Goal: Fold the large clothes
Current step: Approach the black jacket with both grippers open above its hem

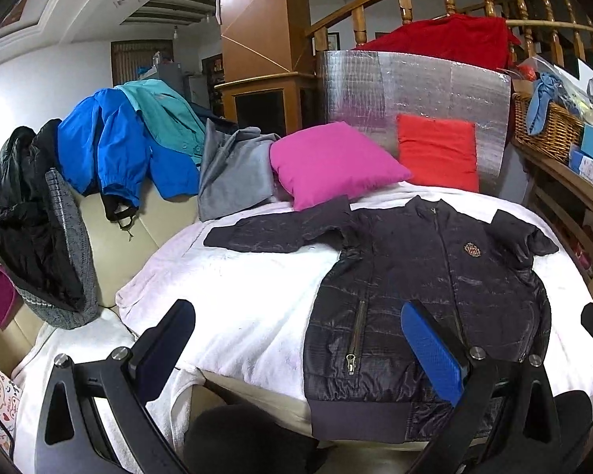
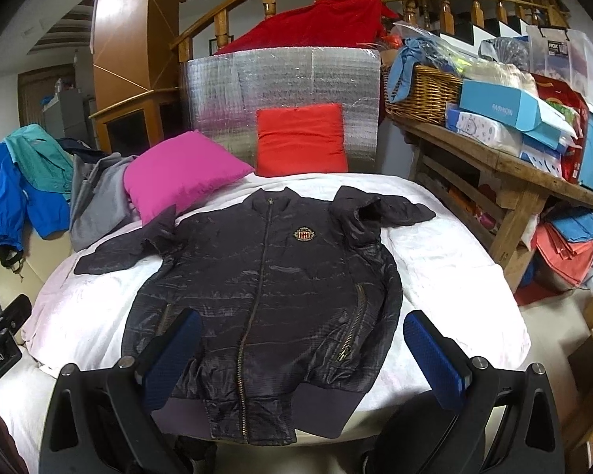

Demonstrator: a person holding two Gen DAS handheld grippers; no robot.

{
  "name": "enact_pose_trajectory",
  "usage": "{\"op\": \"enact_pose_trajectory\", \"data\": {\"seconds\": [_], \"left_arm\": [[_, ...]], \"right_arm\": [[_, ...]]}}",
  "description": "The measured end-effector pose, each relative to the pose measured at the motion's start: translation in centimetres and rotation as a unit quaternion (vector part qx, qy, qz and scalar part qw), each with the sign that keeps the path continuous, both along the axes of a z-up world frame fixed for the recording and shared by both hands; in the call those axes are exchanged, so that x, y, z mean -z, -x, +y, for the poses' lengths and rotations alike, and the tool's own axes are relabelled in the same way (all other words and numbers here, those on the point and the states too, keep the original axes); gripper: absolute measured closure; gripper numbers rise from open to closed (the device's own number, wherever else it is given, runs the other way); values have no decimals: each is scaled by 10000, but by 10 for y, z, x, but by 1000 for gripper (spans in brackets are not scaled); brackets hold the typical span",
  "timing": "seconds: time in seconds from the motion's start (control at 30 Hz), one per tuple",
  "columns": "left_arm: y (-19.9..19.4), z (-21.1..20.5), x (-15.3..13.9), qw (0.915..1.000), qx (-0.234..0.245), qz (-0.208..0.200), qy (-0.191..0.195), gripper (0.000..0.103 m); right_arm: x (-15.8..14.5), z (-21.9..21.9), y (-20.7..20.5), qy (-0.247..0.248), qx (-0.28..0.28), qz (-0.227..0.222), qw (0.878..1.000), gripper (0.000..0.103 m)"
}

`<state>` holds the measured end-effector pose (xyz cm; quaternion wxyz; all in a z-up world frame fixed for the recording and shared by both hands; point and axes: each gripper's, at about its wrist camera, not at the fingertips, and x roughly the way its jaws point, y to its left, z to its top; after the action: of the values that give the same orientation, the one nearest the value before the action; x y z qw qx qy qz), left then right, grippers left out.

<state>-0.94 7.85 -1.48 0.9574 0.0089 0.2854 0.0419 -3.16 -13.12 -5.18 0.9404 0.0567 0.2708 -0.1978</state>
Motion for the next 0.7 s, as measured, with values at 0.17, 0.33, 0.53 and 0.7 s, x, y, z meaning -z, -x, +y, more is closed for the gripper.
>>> {"op": "enact_pose_trajectory", "data": {"seconds": [0.17,0.33,0.53,0.7], "left_arm": [[-4,-6,7,10000,34,10,-43,0],[-7,-10,10,10000,47,24,-62,0],[-12,-17,13,9999,65,45,-123,0],[-17,-23,16,9998,66,81,-174,0]], "right_arm": [[3,-7,-2,-50,47,28,10000,0],[4,-12,-4,-61,81,36,9999,0],[7,-20,-8,-111,117,61,9999,0],[9,-28,-13,-155,142,71,9998,0]]}}
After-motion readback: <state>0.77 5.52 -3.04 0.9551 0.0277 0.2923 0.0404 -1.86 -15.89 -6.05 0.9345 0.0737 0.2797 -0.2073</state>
